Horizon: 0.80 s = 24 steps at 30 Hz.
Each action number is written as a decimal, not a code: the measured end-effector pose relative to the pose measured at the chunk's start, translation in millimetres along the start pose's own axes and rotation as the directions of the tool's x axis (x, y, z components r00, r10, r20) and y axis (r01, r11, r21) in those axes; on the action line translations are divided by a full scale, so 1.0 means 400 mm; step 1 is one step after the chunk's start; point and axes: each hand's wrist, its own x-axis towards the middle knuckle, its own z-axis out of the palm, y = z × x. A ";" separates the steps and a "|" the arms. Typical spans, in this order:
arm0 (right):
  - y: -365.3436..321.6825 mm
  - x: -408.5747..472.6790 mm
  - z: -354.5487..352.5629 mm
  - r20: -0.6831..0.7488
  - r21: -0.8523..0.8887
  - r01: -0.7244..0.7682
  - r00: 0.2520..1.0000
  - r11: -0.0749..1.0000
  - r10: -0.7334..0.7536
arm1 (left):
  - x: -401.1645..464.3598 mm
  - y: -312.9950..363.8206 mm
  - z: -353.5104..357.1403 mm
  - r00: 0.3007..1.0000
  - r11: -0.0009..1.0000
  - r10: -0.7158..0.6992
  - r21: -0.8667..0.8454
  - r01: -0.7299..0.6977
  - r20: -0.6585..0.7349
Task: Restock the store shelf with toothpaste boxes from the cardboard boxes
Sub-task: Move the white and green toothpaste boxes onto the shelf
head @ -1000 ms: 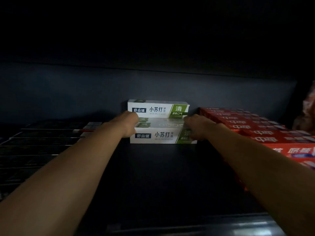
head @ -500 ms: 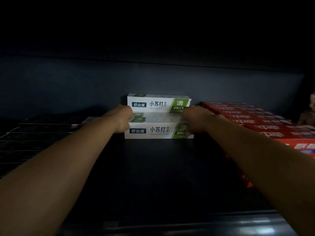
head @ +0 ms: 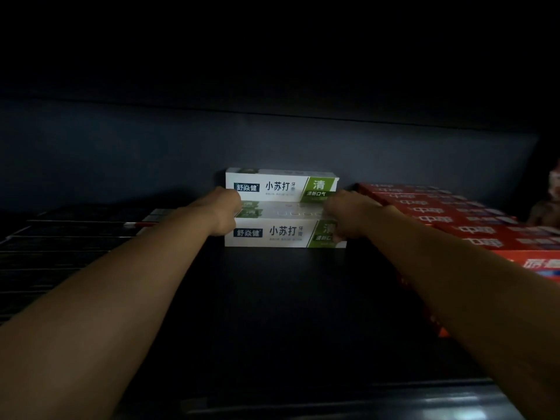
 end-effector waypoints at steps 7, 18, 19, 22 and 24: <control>-0.008 -0.044 -0.026 -0.069 -0.009 0.062 0.996 0.998 -0.062 | -0.055 0.033 -0.036 1.000 1.000 0.010 -0.015 -0.011 -0.002; -0.059 -0.192 -0.051 -0.218 -0.004 0.319 0.924 0.948 -0.313 | -0.318 0.139 -0.108 0.999 1.000 0.011 0.000 -0.011 -0.034; -0.066 -0.216 -0.054 -0.237 -0.004 0.340 0.913 0.940 -0.331 | -0.347 0.145 -0.115 0.999 1.000 0.015 0.020 -0.014 -0.042; -0.085 -0.304 -0.064 -0.272 0.038 0.391 0.890 0.920 -0.367 | -0.434 0.162 -0.129 0.998 0.998 0.040 0.046 -0.039 -0.042; -0.090 -0.380 -0.068 -0.310 0.055 0.400 0.878 0.915 -0.365 | -0.483 0.178 -0.138 0.996 0.997 0.079 0.029 -0.078 -0.042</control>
